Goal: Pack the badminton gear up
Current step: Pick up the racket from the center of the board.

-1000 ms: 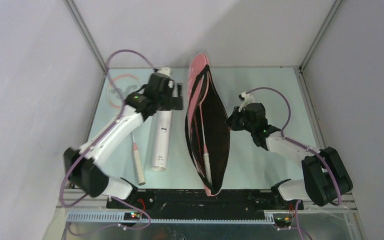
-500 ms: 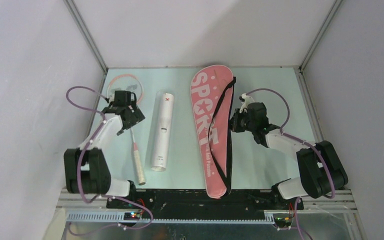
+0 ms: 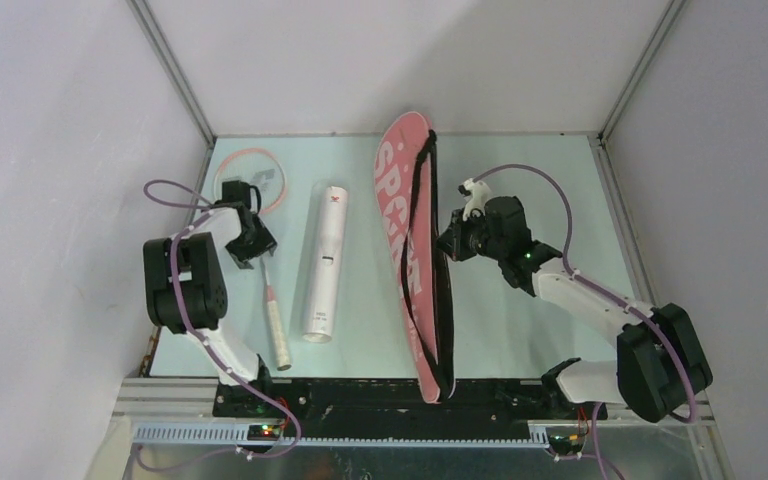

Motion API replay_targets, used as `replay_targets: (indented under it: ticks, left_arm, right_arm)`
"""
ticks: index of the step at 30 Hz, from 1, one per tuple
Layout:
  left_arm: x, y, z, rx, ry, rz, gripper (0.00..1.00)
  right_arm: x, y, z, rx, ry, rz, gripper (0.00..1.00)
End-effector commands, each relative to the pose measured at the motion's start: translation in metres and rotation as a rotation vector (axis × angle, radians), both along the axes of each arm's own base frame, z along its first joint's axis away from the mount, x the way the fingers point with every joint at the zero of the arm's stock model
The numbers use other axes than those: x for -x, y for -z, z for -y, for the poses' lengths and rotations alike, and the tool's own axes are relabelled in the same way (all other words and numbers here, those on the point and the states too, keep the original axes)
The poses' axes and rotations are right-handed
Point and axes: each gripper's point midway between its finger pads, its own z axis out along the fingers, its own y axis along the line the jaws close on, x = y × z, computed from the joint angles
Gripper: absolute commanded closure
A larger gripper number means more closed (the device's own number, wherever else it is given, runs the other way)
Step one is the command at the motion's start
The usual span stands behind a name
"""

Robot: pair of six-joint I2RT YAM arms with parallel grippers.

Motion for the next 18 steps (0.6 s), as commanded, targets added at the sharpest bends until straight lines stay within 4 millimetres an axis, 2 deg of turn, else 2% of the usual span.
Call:
replay_targets:
  ticks: [1, 3, 6, 8, 11, 15, 17, 18]
  left_arm:
    - [-0.009, 0.002, 0.002, 0.042, 0.102, -0.007, 0.39]
    - [-0.009, 0.002, 0.002, 0.043, 0.142, -0.029, 0.39]
    - [-0.014, 0.009, 0.014, 0.103, 0.222, -0.017, 0.39]
    - [-0.017, 0.011, 0.025, 0.169, 0.275, -0.016, 0.45]
    - [-0.020, 0.010, 0.028, 0.184, 0.316, -0.011, 0.58]
    - [-0.021, 0.010, 0.027, 0.181, 0.323, -0.007, 0.70]
    - [-0.021, 0.010, 0.027, 0.178, 0.327, -0.005, 0.84]
    - [-0.021, 0.010, 0.027, 0.176, 0.330, -0.006, 0.96]
  right_arm:
    - [-0.001, -0.066, -0.019, -0.043, -0.074, 0.176, 1.00]
    - [0.001, -0.075, -0.020, -0.047, -0.078, 0.197, 1.00]
    - [0.002, -0.086, -0.019, -0.053, -0.080, 0.213, 1.00]
    - [0.003, -0.092, -0.017, -0.048, -0.074, 0.225, 1.00]
    - [0.007, -0.098, -0.012, -0.037, -0.064, 0.233, 1.00]
    - [0.008, -0.102, -0.006, -0.037, -0.040, 0.231, 1.00]
    - [0.007, -0.097, -0.004, -0.035, -0.017, 0.200, 1.00]
    - [0.006, -0.095, -0.002, -0.035, -0.006, 0.191, 1.00]
